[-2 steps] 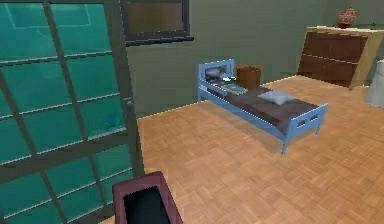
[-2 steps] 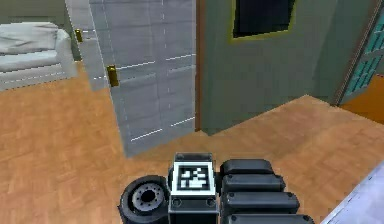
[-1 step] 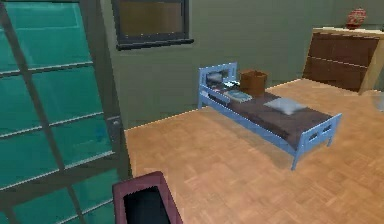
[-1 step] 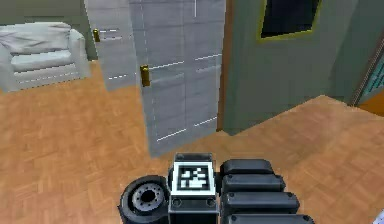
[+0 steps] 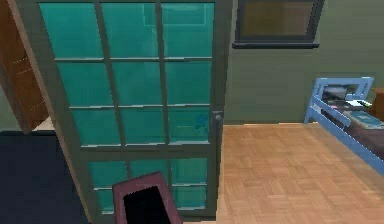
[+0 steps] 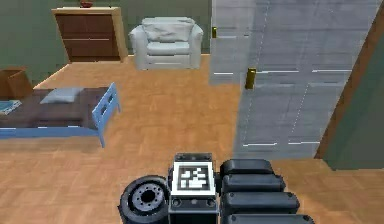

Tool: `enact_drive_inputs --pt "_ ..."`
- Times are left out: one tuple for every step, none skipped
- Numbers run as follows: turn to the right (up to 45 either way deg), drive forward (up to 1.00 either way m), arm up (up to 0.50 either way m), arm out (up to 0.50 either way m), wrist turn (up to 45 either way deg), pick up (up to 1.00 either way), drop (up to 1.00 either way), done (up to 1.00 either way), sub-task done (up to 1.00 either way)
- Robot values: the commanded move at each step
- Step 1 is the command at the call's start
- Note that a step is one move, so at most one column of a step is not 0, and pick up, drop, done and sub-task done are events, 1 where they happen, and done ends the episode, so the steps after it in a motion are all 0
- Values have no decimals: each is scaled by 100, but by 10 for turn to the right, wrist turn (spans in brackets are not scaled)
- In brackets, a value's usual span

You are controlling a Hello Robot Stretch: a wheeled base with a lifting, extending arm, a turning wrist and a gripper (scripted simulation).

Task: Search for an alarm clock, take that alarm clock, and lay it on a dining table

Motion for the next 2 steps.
enact_drive_inputs --pt "0 15 0 0 0 0 0 0 0" --pt "-360 0 0 0 0 0 0 0 0"
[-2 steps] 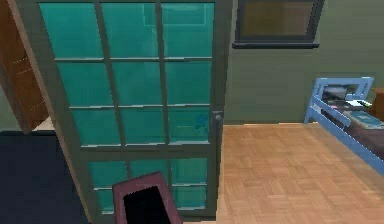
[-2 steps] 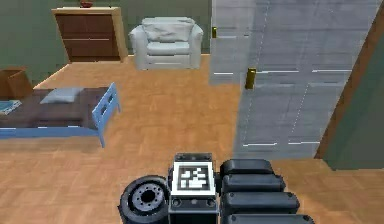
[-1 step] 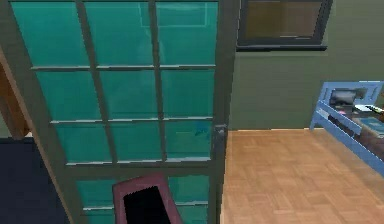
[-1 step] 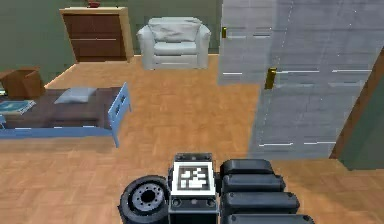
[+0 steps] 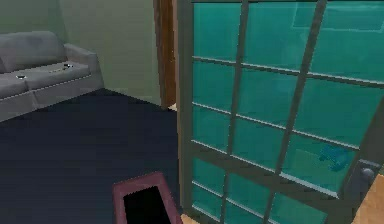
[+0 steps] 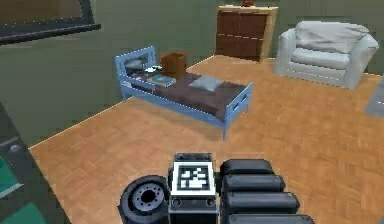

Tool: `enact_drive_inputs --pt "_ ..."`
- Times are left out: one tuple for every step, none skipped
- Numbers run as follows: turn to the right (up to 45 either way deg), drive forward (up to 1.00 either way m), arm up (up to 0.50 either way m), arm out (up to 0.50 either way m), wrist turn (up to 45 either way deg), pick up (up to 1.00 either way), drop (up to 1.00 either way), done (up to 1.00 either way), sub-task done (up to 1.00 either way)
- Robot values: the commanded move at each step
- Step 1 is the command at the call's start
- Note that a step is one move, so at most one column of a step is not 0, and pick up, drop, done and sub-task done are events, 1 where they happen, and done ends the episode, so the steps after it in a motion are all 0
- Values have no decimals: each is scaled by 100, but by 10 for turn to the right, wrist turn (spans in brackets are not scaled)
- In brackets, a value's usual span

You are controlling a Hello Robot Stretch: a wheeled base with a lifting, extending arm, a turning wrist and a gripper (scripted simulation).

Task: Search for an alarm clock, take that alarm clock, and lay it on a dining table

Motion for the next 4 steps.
enact_drive_inputs --pt "0 55 0 0 0 0 0 0 0" --pt "-450 0 0 0 0 0 0 0 0" --pt "-90 0 0 0 0 0 0 0 0" --pt "0 60 0 0 0 0 0 0 0"
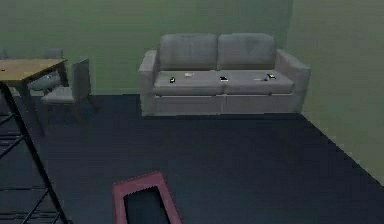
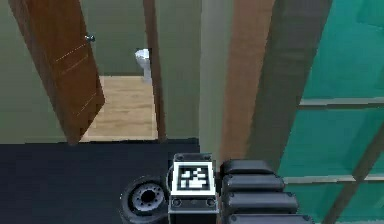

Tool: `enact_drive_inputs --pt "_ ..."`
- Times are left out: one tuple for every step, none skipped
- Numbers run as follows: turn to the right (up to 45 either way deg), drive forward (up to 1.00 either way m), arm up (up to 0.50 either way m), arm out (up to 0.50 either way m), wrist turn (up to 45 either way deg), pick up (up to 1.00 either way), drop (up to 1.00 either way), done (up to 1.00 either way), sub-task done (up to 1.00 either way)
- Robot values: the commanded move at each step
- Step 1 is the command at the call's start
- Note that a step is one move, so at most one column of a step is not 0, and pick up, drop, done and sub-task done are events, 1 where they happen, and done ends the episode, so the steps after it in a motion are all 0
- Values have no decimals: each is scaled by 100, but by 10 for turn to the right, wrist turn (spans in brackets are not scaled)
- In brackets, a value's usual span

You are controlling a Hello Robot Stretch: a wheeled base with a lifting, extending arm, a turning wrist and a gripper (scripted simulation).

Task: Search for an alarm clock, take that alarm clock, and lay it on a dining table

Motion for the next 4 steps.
enact_drive_inputs --pt "-150 0 0 0 0 0 0 0 0" --pt "0 100 0 0 0 0 0 0 0" --pt "0 25 0 0 0 0 0 0 0" --pt "-240 0 0 0 0 0 0 0 0"
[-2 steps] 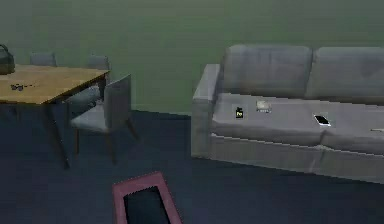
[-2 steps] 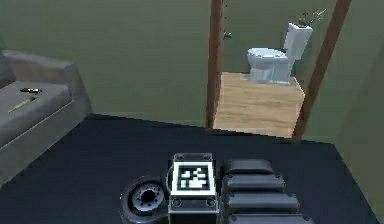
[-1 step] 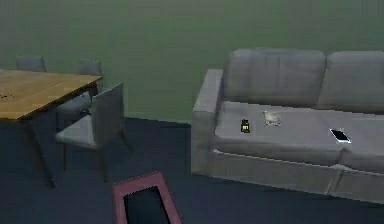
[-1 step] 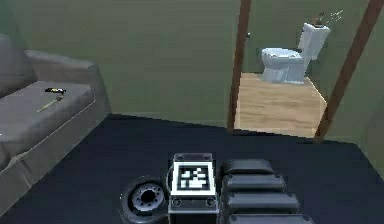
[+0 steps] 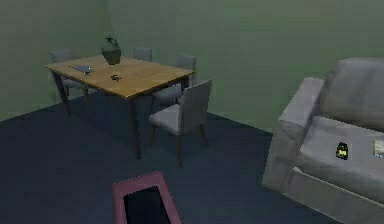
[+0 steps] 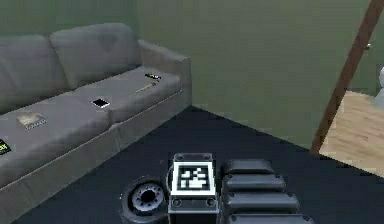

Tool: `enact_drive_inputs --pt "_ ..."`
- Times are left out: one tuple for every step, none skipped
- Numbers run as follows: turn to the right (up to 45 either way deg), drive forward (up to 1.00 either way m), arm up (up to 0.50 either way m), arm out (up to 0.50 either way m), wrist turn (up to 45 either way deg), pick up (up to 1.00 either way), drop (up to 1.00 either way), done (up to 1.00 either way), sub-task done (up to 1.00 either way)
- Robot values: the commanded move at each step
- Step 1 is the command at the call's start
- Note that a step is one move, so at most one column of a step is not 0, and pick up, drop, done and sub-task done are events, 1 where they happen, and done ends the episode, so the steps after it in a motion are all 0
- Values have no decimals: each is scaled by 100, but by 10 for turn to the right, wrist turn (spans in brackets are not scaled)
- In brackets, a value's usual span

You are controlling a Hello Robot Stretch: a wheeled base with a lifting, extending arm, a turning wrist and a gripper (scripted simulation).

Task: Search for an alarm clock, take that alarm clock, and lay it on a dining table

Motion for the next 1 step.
enact_drive_inputs --pt "0 55 0 0 0 0 0 0 0"
